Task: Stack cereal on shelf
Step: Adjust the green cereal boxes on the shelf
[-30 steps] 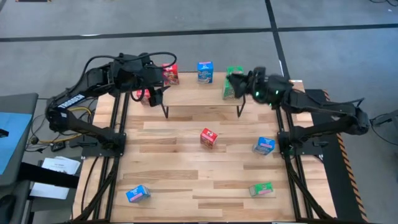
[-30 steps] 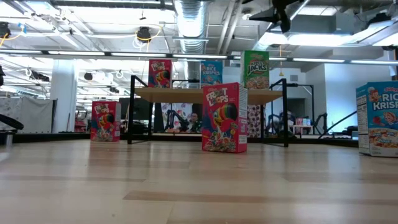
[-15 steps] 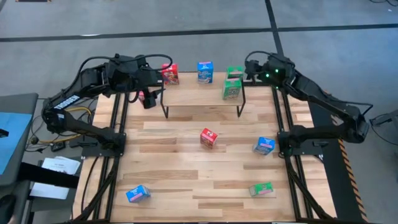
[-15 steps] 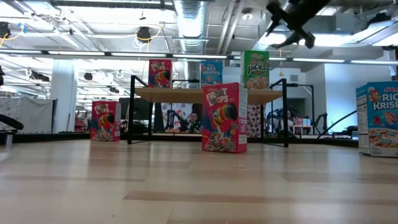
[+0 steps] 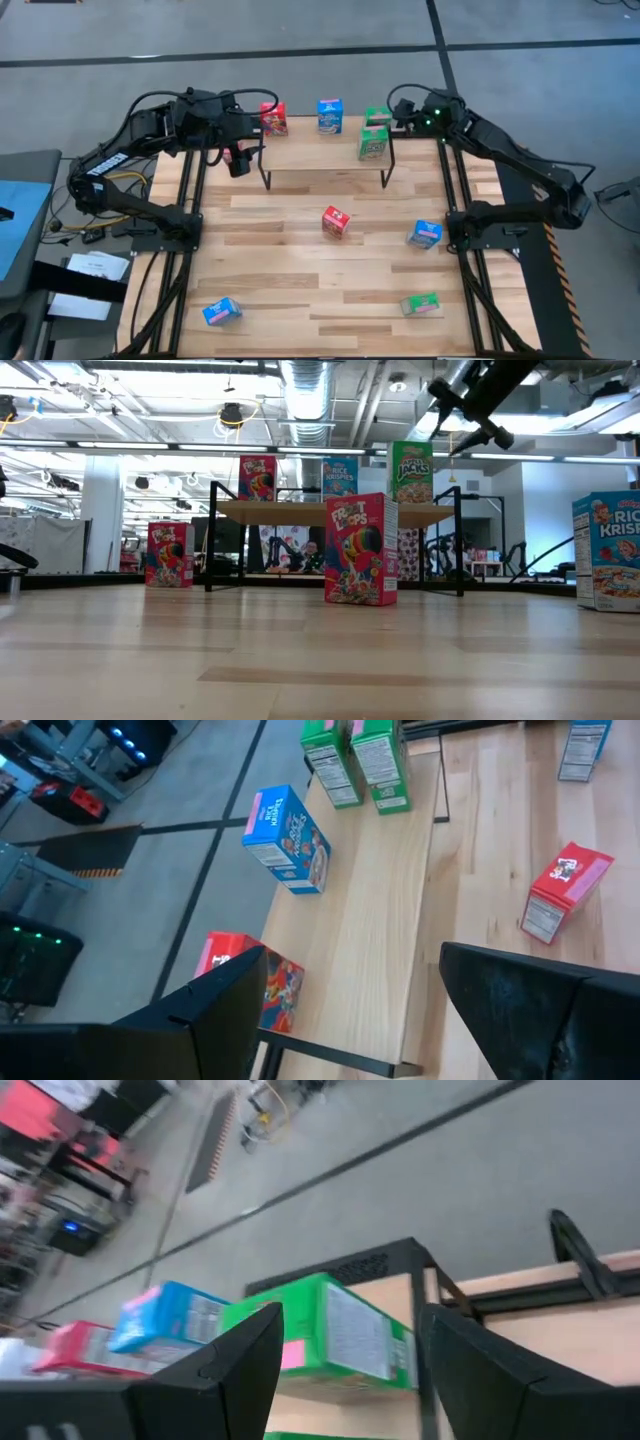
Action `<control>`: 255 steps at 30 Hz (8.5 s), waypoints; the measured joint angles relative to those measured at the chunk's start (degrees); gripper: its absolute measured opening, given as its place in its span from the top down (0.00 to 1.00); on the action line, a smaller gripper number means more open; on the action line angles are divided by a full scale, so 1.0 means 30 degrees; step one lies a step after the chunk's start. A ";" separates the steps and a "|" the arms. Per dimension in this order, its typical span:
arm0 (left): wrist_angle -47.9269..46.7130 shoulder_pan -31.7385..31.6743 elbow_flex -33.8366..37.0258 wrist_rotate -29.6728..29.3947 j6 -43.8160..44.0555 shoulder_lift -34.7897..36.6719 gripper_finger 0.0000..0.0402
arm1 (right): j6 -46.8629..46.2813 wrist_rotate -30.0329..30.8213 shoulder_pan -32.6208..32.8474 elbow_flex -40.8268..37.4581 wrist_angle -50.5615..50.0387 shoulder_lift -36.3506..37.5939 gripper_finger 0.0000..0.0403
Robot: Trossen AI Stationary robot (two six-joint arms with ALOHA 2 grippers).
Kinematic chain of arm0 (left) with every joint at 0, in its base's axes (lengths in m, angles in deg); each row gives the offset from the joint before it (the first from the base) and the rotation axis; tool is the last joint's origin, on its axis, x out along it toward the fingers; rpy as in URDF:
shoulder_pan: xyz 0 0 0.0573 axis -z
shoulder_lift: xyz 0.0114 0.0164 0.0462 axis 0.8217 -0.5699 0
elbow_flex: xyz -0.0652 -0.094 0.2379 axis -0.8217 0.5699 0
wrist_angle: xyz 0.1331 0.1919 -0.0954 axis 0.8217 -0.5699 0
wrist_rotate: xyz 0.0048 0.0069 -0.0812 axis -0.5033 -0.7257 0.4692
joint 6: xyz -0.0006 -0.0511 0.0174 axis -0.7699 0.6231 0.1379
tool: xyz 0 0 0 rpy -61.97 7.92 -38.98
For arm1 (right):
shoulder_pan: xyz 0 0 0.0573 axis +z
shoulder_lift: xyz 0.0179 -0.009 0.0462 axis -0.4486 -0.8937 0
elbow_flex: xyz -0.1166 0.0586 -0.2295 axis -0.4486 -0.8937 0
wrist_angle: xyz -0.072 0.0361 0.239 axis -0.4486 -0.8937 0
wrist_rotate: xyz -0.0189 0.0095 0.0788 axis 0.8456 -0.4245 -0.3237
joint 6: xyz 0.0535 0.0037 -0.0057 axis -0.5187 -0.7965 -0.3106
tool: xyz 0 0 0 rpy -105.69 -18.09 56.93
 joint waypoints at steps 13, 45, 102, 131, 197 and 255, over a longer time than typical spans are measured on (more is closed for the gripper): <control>-0.0248 0.0000 0.0000 0.0044 0.0524 0.0000 0.29 | 0.0326 0.0019 -0.0083 -0.0007 -0.1314 -0.1782 0.35; -0.0197 0.0000 0.0000 0.0015 0.0714 -0.0007 0.29 | 0.1166 -0.0371 0.0302 -0.0007 -0.0746 -0.1852 0.35; -0.0175 0.0004 0.0000 0.0015 0.0707 -0.0015 0.29 | 0.3191 -0.1494 -0.0408 -0.0007 0.1060 -0.1845 0.35; -0.0182 0.0007 0.0000 -0.0022 0.0142 -0.0015 0.29 | 0.1759 -0.1362 0.4780 -0.0022 -0.0745 0.1310 0.35; 0.1035 -0.0289 -0.0007 -0.0928 0.0755 -0.0080 0.29 | 0.9227 -0.6248 -0.2074 0.7231 -0.1040 -0.2244 0.35; 0.0874 -0.1180 -0.0007 -0.1817 0.5349 -0.0069 0.29 | 1.1176 -1.1344 -0.1078 1.1562 -1.0830 -0.8432 0.35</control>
